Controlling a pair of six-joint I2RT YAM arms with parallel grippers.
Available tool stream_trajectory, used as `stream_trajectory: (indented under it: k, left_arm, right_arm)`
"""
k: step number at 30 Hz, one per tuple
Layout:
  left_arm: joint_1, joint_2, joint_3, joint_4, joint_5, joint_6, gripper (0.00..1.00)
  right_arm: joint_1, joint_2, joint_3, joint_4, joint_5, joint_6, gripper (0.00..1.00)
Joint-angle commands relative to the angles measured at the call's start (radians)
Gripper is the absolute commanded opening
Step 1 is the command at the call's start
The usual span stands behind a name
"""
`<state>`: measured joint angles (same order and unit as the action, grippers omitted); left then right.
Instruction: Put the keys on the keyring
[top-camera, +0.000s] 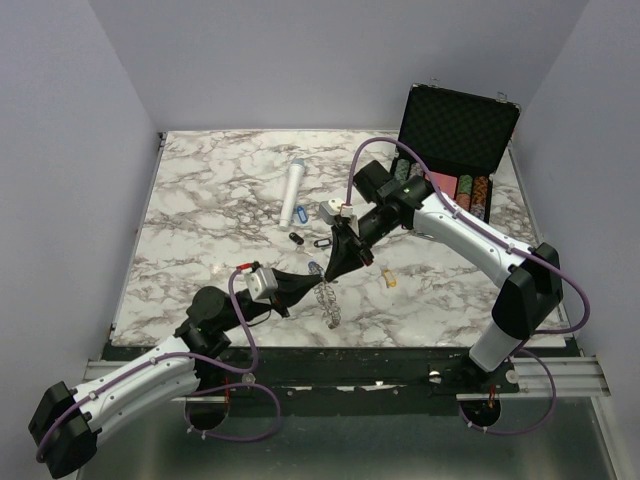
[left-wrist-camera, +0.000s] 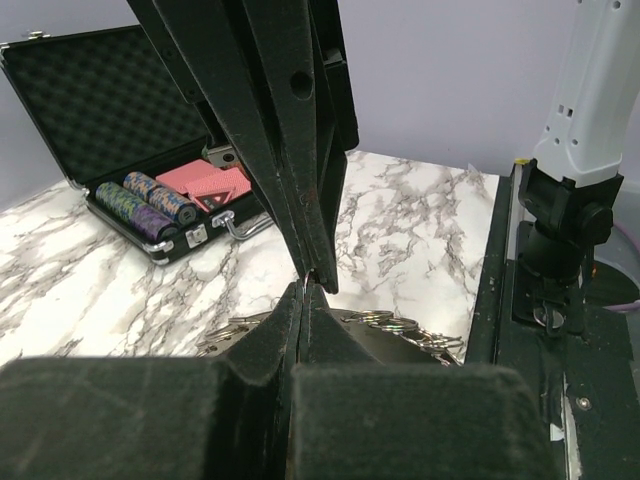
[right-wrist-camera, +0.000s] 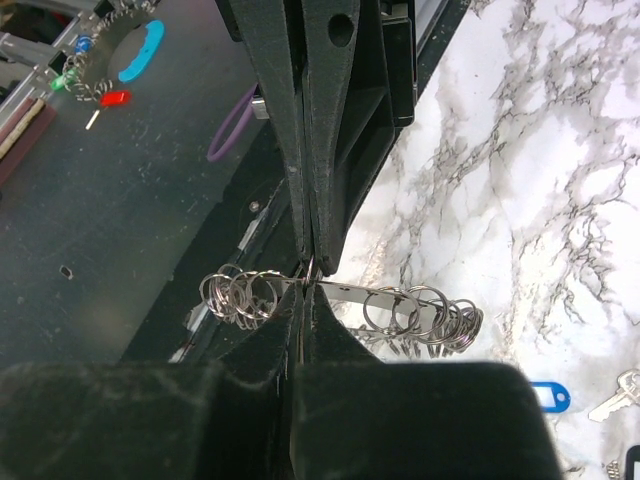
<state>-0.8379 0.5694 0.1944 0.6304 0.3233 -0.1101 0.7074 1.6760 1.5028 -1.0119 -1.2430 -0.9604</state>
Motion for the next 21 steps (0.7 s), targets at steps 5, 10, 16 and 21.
stream_trajectory:
  k: [5,10,16,21]
  left_arm:
    - [0.003,-0.017,-0.024,0.043,-0.046,-0.034,0.00]
    - [0.003,-0.061,-0.049,0.029,-0.073,-0.071,0.00]
    - [0.003,-0.111,-0.075,0.015,-0.089,-0.103,0.04]
    - [0.003,-0.098,-0.079,0.028,-0.086,-0.122,0.05]
  right_arm:
    - [0.015,0.022,0.036,0.007,-0.015,0.035,0.00]
    - [0.014,0.021,0.033,-0.004,-0.027,0.023,0.00]
    - [0.014,0.025,0.034,-0.022,-0.068,0.003,0.00]
    - [0.015,0.025,0.030,-0.024,-0.082,-0.003,0.00]
